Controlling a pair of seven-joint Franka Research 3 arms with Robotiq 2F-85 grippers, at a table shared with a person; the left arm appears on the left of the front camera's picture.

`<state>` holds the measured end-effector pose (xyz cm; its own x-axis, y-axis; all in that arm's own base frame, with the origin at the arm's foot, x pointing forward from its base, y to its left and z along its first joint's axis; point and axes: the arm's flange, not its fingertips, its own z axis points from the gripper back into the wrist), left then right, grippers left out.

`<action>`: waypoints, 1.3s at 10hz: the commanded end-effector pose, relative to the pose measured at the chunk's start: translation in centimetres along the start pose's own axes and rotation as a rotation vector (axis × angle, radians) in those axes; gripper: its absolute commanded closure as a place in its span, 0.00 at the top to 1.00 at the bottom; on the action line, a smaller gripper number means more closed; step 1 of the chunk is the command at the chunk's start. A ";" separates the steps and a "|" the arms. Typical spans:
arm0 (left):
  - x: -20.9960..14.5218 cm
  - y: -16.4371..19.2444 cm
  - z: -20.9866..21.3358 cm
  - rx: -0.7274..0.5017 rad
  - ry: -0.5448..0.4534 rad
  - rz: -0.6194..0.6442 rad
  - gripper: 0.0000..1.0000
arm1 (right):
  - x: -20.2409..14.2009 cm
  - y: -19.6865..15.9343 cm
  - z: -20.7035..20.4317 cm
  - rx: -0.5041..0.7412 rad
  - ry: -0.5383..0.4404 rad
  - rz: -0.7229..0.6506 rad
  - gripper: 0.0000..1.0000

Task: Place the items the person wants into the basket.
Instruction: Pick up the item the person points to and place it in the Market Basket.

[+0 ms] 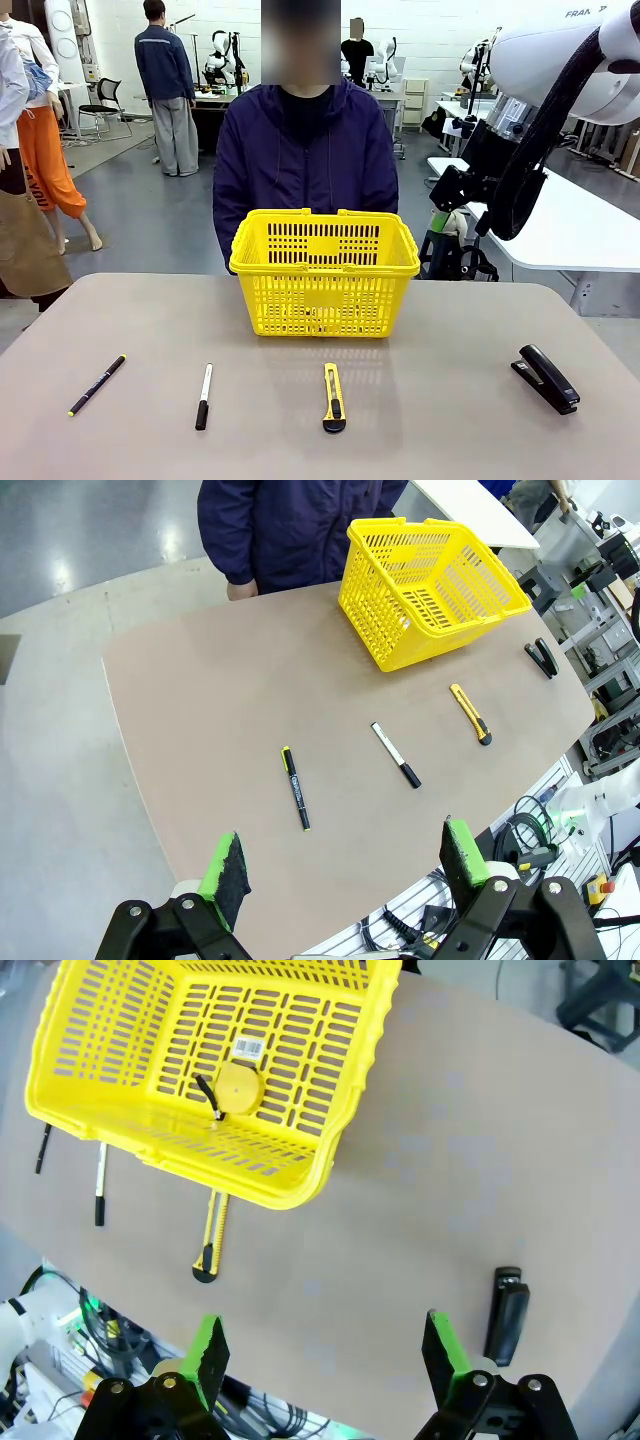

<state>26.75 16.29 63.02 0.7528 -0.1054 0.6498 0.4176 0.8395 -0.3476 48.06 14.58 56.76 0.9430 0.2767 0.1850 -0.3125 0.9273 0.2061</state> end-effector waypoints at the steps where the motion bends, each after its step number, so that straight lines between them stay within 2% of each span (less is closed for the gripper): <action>1: 0.0 0.0 0.0 -0.013 -0.004 -0.005 1.00 | 0.0 0.0 0.0 -0.001 0.009 -0.021 1.00; 5: 0.0 0.0 0.0 -0.013 -0.004 -0.005 1.00 | 0.0 0.0 0.0 0.000 0.000 0.000 1.00; 6: 0.0 0.0 0.0 -0.013 -0.004 -0.005 1.00 | -2.7 -1.9 2.0 0.094 0.089 0.160 1.00; 7: 0.0 0.0 0.0 -0.013 -0.004 -0.005 1.00 | -5.6 -4.3 4.9 0.185 0.076 0.317 1.00; 9: 0.0 0.0 0.0 -0.013 -0.004 -0.005 1.00 | -10.0 -8.8 9.3 0.326 -0.001 0.495 1.00; 10: 0.0 0.0 0.0 -0.013 -0.004 -0.005 1.00 | -11.9 -11.3 10.7 0.355 -0.052 0.558 1.00; 12: 0.0 0.0 0.0 -0.013 -0.004 -0.005 1.00 | -14.9 -17.4 11.8 0.429 -0.204 0.543 1.00; 13: 0.0 0.0 0.0 -0.013 -0.004 -0.005 1.00 | -16.3 -19.7 11.5 0.424 -0.284 0.531 1.00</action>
<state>26.74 16.32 63.04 0.7526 -0.1049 0.6500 0.4173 0.8397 -0.3476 36.73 -10.70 62.62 0.6144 0.5826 0.5321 -0.7856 0.5141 0.3442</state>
